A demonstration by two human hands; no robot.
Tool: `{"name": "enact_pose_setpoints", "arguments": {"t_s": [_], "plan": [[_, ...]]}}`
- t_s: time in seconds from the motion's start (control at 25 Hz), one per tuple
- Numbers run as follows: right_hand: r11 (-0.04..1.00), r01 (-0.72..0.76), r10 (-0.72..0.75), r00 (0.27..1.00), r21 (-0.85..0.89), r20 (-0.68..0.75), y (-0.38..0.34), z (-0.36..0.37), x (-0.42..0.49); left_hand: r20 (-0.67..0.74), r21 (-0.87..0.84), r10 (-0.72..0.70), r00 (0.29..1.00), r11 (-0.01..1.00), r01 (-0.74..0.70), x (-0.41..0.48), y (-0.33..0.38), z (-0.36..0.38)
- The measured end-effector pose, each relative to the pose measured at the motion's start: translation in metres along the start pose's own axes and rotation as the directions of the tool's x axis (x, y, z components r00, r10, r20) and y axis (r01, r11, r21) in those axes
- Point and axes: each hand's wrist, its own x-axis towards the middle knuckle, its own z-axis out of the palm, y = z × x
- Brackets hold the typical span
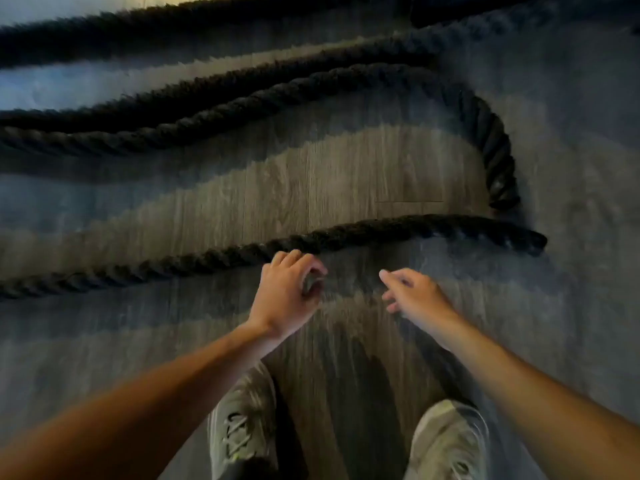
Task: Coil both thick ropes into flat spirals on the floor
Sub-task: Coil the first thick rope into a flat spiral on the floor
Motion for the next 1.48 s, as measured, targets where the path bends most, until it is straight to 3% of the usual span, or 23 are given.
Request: {"name": "enact_pose_setpoints", "arguments": {"t_s": [0.08, 0.16, 0.24, 0.36, 0.52, 0.64, 0.76, 0.92, 1.08, 1.2, 1.32, 1.48], "plan": [[0.999, 0.040, -0.031, 0.951, 0.021, -0.307, 0.002, 0.006, 0.018, -0.022, 0.225, 0.172, 0.985, 0.961, -0.163, 0.008, -0.015, 0.010], [0.992, -0.028, 0.087, 0.852, 0.122, -0.516, -0.001, 0.003, 0.042, -0.012, 0.317, 0.175, 0.984, 0.934, -0.162, 0.023, -0.031, 0.010], [0.944, -0.107, 0.262, 0.818, 0.312, -0.513, -0.010, -0.013, 0.063, 0.030, 0.300, 0.116, 0.993, 0.946, -0.120, 0.038, -0.039, 0.006], [0.835, -0.124, 0.354, 0.866, 0.535, -0.352, -0.019, -0.029, 0.069, 0.116, 0.252, 0.116, 0.986, 0.957, -0.142, 0.047, -0.041, -0.008], [0.816, -0.096, 0.381, 0.831, 0.570, -0.405, -0.022, -0.022, 0.057, 0.206, 0.272, 0.144, 0.968, 0.942, -0.198, 0.017, -0.034, -0.002], [0.922, -0.083, 0.281, 0.816, 0.379, -0.506, 0.000, -0.004, 0.036, 0.235, 0.235, 0.206, 0.950, 0.936, -0.261, -0.018, -0.044, 0.013], [0.994, -0.107, 0.106, 0.844, 0.029, -0.525, 0.038, 0.001, 0.003, 0.250, 0.290, 0.276, 0.928, 0.893, -0.344, -0.043, -0.047, 0.016], [0.981, -0.016, -0.084, 0.865, -0.194, -0.495, 0.069, -0.035, -0.034, 0.243, 0.381, 0.188, 0.952, 0.884, -0.272, -0.073, -0.061, 0.021], [0.922, 0.108, -0.252, 0.897, -0.373, -0.364, 0.057, -0.075, -0.052, 0.206, 0.392, 0.261, 0.943, 0.861, -0.323, -0.076, -0.059, 0.021], [0.787, 0.236, -0.402, 0.897, -0.570, -0.183, 0.007, -0.087, -0.029, 0.201, 0.476, 0.331, 0.922, 0.790, -0.387, -0.069, -0.043, 0.021], [0.552, 0.311, -0.499, 0.866, -0.774, -0.008, -0.041, -0.092, -0.006, 0.149, 0.413, 0.234, 0.961, 0.868, -0.275, -0.068, -0.033, 0.028], [0.184, 0.324, -0.546, 0.819, -0.928, 0.178, -0.108, -0.125, 0.003, 0.021, 0.198, 0.158, 0.987, 0.967, -0.159, -0.054, 0.009, 0.053]]}}
